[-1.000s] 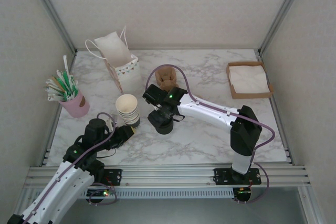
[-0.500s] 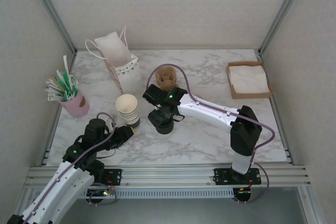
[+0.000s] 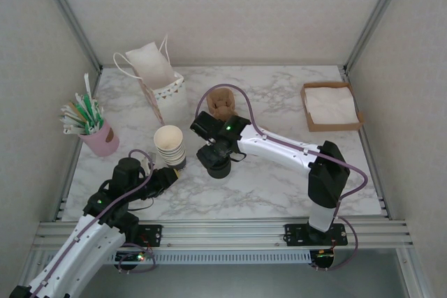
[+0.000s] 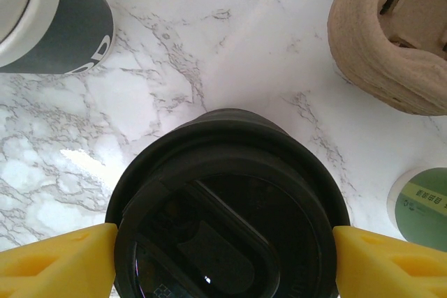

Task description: Pack the takeout coffee

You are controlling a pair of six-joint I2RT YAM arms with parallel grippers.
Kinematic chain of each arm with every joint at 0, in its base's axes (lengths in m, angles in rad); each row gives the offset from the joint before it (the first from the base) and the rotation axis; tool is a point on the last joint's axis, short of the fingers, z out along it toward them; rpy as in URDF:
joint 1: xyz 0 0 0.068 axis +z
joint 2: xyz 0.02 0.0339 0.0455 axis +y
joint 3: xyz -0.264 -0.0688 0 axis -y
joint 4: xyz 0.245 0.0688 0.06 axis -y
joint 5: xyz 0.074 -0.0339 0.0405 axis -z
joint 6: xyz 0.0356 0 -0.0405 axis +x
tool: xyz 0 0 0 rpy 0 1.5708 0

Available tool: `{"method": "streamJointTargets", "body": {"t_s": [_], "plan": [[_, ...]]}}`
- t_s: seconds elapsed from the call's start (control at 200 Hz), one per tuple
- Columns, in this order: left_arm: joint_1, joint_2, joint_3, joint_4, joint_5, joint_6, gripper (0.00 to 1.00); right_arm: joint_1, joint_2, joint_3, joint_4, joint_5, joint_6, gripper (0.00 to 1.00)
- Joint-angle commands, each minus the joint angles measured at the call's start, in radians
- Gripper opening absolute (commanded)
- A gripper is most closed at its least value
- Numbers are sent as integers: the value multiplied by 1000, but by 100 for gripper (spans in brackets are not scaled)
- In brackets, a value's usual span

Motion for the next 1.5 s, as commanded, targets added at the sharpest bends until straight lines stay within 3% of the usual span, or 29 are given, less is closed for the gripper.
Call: {"method": "streamJointTargets", "body": {"t_s": [0.0, 0.295, 0.746, 1.011, 1.492], "plan": [[-7, -6, 36, -23, -22, 17, 35, 9, -36, 33, 1, -16, 21, 77], [-7, -12, 56, -46, -27, 31, 37, 6, -55, 39, -3, -28, 33, 77], [-7, -50, 321, -233, -97, 96, 49, -31, -139, 16, 10, -103, 81, 76], [-7, 108, 662, -365, -140, 180, 53, -92, -246, -46, 21, -134, 95, 76], [-27, 499, 902, -205, -99, 313, 61, -294, -473, -203, 3, -151, 71, 76]]}}
